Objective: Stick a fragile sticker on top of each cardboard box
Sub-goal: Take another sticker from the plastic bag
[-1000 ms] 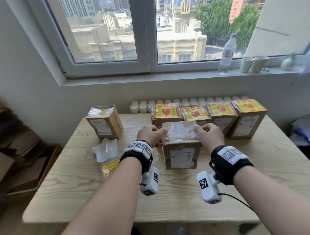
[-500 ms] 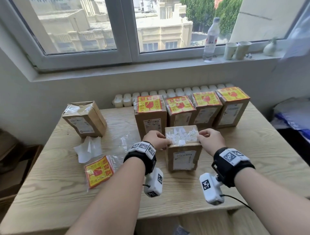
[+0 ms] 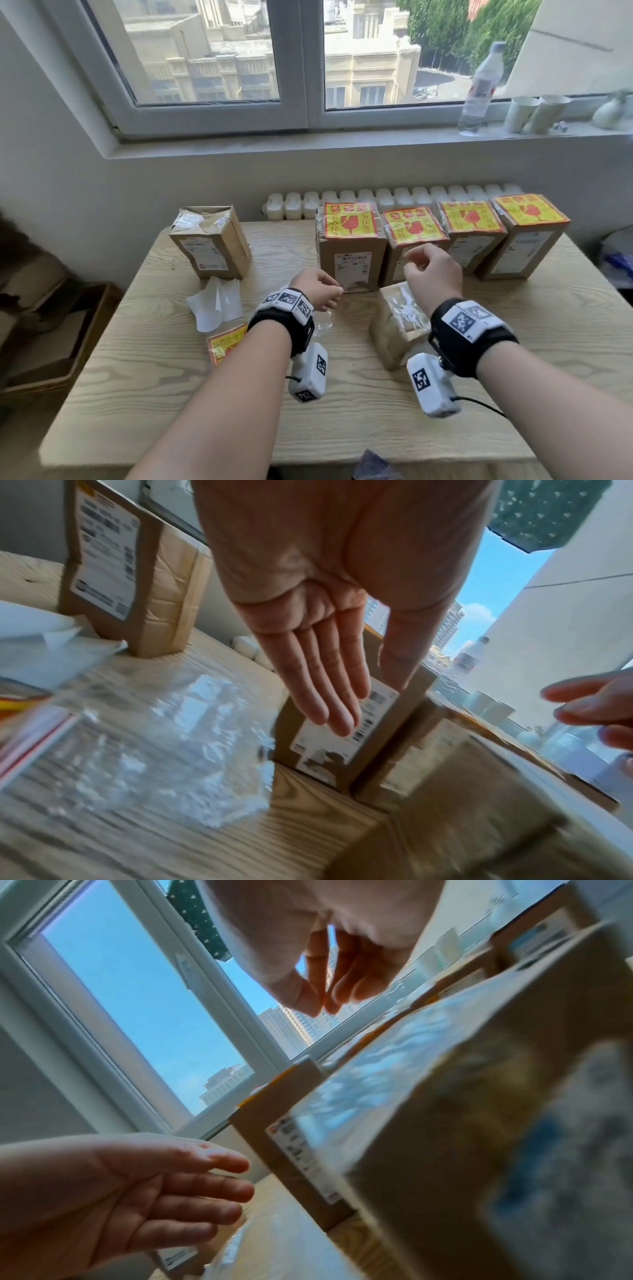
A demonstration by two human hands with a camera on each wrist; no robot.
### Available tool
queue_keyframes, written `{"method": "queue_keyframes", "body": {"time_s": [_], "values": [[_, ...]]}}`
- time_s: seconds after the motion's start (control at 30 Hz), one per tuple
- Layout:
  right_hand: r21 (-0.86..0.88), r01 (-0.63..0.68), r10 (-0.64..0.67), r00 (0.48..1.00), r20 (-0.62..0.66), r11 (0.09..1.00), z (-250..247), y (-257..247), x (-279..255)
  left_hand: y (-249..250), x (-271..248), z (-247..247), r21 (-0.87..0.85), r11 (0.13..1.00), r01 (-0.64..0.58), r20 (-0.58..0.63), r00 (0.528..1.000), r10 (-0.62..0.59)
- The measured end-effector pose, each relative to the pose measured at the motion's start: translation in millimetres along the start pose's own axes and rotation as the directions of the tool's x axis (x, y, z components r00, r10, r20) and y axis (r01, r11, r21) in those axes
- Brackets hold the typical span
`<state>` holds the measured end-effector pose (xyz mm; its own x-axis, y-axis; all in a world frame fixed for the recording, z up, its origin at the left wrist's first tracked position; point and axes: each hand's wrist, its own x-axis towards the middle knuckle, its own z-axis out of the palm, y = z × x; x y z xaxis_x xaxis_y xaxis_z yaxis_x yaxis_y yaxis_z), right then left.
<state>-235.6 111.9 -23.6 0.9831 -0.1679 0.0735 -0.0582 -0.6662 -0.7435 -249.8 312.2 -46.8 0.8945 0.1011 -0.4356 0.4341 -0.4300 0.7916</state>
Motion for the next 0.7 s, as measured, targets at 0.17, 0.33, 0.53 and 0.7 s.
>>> {"method": "queue_keyframes", "body": {"time_s": [0.17,0.33,0.53,0.7], "values": [[0.04,0.083,-0.087,0.989,0.123,0.996,45.0,-57.0,-6.5,-36.7,10.8,-59.5,-0.097,0.993,0.069,-0.113,0.99,-0.079],[0.055,-0.016,0.0,0.965,0.264,0.998,101.2,-78.3,-4.6,-86.1,13.9,-110.9,-0.163,0.977,0.14,-0.216,0.961,-0.174],[-0.016,-0.216,0.204,0.889,0.41,0.976,162.6,-61.8,-2.7,-147.0,21.9,-149.9,-0.194,0.942,0.273,-0.237,0.919,-0.315],[-0.086,-0.374,0.357,0.754,0.552,0.923,204.6,-40.4,-1.3,-185.5,25.9,-165.8,0.013,0.863,0.505,-0.362,0.807,-0.467]]}}
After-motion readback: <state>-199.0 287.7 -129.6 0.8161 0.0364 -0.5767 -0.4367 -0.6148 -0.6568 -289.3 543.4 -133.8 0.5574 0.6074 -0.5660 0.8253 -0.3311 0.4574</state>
